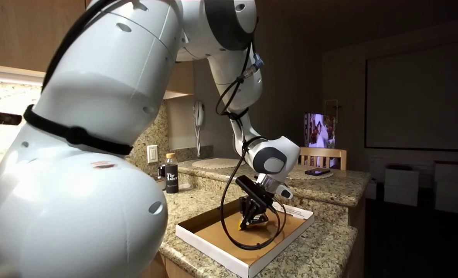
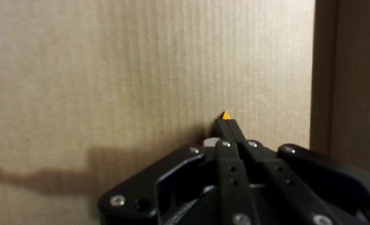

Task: Remove the contents in the box.

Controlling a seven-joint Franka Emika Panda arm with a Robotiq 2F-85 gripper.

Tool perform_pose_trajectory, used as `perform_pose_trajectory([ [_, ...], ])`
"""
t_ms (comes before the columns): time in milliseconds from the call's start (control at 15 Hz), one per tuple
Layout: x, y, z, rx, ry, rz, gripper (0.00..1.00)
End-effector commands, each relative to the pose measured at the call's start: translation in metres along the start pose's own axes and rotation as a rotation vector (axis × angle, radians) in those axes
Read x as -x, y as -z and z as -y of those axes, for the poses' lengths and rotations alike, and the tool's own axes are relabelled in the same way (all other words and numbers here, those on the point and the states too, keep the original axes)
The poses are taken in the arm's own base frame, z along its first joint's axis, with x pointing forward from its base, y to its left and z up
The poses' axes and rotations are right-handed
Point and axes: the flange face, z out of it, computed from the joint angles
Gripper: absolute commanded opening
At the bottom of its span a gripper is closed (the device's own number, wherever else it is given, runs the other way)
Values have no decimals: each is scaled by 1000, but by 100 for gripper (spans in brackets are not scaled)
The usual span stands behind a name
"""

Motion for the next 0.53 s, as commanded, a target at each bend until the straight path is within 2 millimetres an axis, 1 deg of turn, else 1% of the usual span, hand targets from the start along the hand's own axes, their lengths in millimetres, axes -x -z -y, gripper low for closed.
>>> perform_pose_trajectory([
  [0,6,12,6,0,45,-57,0],
  [267,16,36,23,-15,171,-212,0],
  [467,33,57,39,-35,282,-318,0],
])
